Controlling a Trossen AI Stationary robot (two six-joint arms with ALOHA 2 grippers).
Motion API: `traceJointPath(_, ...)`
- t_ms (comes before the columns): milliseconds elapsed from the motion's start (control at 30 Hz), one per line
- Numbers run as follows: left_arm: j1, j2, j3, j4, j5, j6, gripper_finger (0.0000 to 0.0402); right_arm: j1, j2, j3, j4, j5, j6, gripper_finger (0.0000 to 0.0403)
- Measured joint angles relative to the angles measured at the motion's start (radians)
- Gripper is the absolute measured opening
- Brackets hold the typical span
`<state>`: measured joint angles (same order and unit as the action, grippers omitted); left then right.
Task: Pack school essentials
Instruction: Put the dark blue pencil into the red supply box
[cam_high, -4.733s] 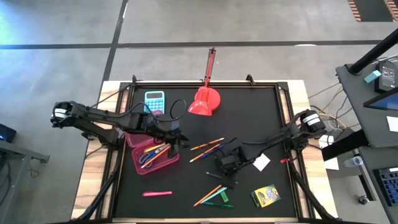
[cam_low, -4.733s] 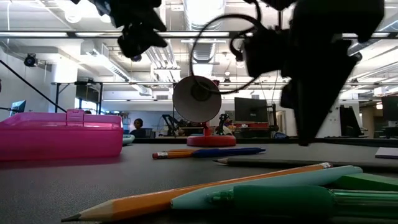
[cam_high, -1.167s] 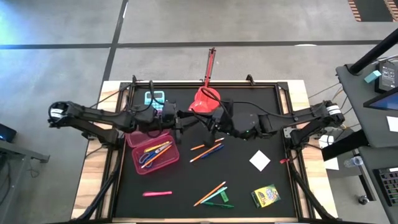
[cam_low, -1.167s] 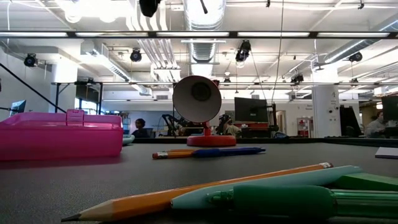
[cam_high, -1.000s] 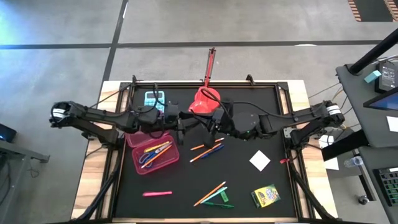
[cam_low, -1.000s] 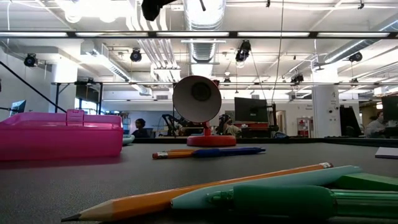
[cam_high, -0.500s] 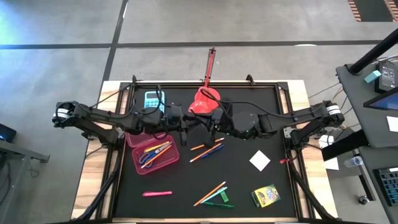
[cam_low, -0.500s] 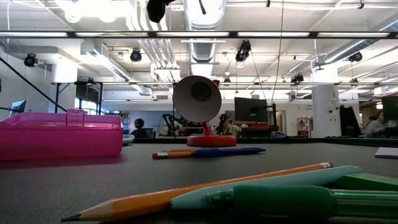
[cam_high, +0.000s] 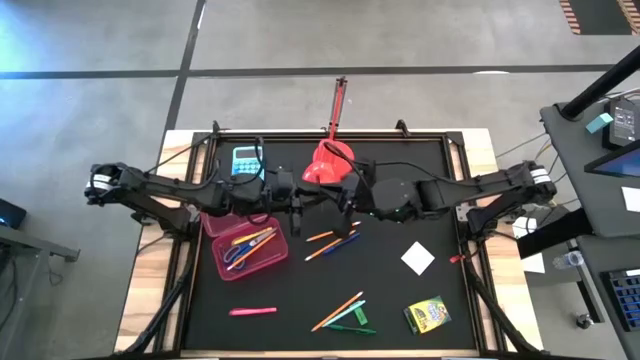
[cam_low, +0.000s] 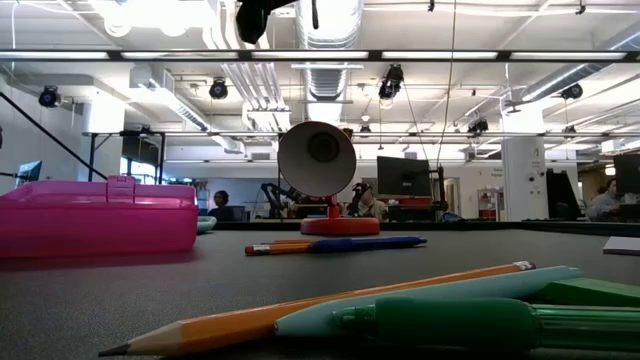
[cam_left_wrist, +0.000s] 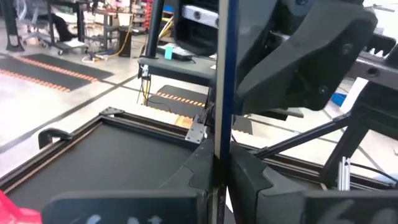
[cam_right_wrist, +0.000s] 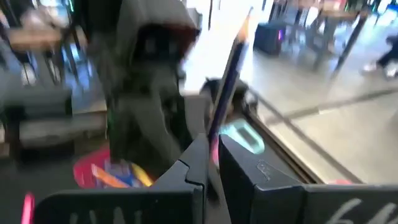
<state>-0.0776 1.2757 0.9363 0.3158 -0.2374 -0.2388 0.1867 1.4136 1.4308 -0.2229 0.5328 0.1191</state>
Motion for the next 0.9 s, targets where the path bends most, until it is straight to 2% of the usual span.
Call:
traceJointPath(167,0.0,-0.005,-0.004,-0.02,0.004,-0.044,0.0011,-0.002,0.001,0.116,-0.321,0.005,0.1,0.0024)
traceJointPath(300,0.0,-0.004,-0.005,-0.053,0.023,-0.051,0.0011,-0.002,-0.001,0.181,-0.488,0.006,0.159,0.0024)
traceJointPath(400,0.0,-0.004,-0.005,-0.134,0.054,-0.115,0.0011,-0.002,0.0,0.225,-0.63,-0.011,0.209,0.0024)
traceJointPath(567,0.0,-0.015,-0.005,-0.412,0.127,-0.244,0.0011,-0.004,0.0,0.267,-0.823,-0.046,0.308,0.0023)
traceJointPath(800,-0.011,-0.042,-0.004,-0.886,0.305,-0.41,0.0011,-0.004,0.0,0.264,-0.935,-0.122,0.406,0.0034)
traceJointPath(900,-0.034,-0.048,-0.007,-1.071,0.335,-0.435,0.0011,-0.004,0.001,0.257,-0.963,-0.123,0.423,0.0053)
